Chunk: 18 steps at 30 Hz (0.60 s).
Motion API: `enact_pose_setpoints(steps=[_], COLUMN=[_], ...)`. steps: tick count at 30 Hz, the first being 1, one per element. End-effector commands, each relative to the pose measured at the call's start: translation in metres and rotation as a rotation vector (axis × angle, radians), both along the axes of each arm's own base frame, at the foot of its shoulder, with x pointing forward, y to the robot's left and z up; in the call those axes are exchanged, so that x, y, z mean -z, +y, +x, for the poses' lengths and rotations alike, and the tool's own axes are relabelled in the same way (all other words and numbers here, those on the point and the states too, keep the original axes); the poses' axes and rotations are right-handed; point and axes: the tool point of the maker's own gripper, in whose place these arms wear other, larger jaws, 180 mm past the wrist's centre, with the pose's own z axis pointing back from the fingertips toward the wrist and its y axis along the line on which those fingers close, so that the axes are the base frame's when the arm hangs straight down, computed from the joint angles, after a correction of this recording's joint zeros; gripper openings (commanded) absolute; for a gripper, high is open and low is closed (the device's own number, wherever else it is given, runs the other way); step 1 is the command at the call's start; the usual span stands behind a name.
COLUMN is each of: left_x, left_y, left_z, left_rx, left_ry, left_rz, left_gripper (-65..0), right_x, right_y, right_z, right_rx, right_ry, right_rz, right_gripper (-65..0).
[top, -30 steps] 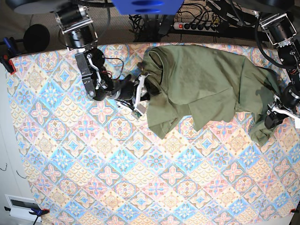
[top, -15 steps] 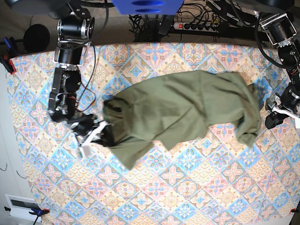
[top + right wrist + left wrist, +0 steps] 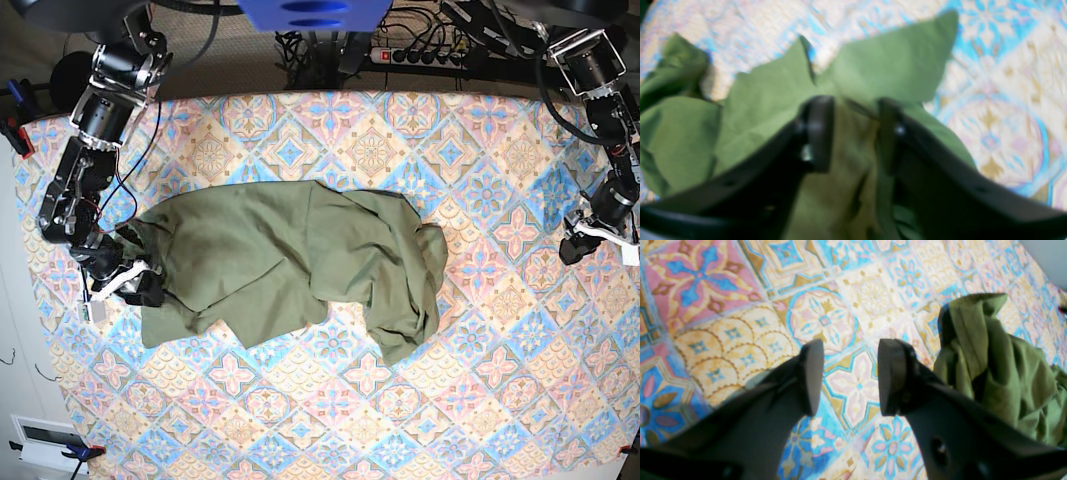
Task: Layout the t-shirt on the table in an organized manner, then fold the t-shirt properly
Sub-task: 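Grasp the shirt edge with the right gripper and drag it outward, then pull the shirt with the right gripper while the left gripper grasps another edge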
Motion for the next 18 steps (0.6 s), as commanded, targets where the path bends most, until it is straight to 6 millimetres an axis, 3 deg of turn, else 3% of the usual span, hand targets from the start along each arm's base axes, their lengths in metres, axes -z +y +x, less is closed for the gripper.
enact_pose_setpoints(steps=[1,6,10,16,18], left_x=[-0.020,-0.021,-0.021,-0.021,-0.021], left_y=[0.007,0.006,0.006,0.006,0.005], left_z=[0.009,0.009,0.009,0.009,0.009], left_rx=[-0.001,0.000,0.002,0.002,0.004], left_ry=[-0.062,-0.062,-0.063,-0.064,-0.064], left_rz=[0.022,0.021,0.019,0.018,0.017], left_gripper=[-39.1,-39.1,-39.1,-39.1,-39.1], right_x=[-0.009,0.000,0.022,0.042,0.039], right_y=[-0.008,0.008,0.025,0.007,0.004], right_z=[0.001,0.000,-0.004,-0.005,-0.004], right_rx=[0.009,-0.040,-0.100,-0.072,-0.068], right_ry=[-0.026,-0.005,0.061,0.092,0.081], right_rz=[-0.015,-0.020,-0.054,-0.180,-0.210], right_gripper=[-33.3,-32.1,-32.1,-32.1,-32.1])
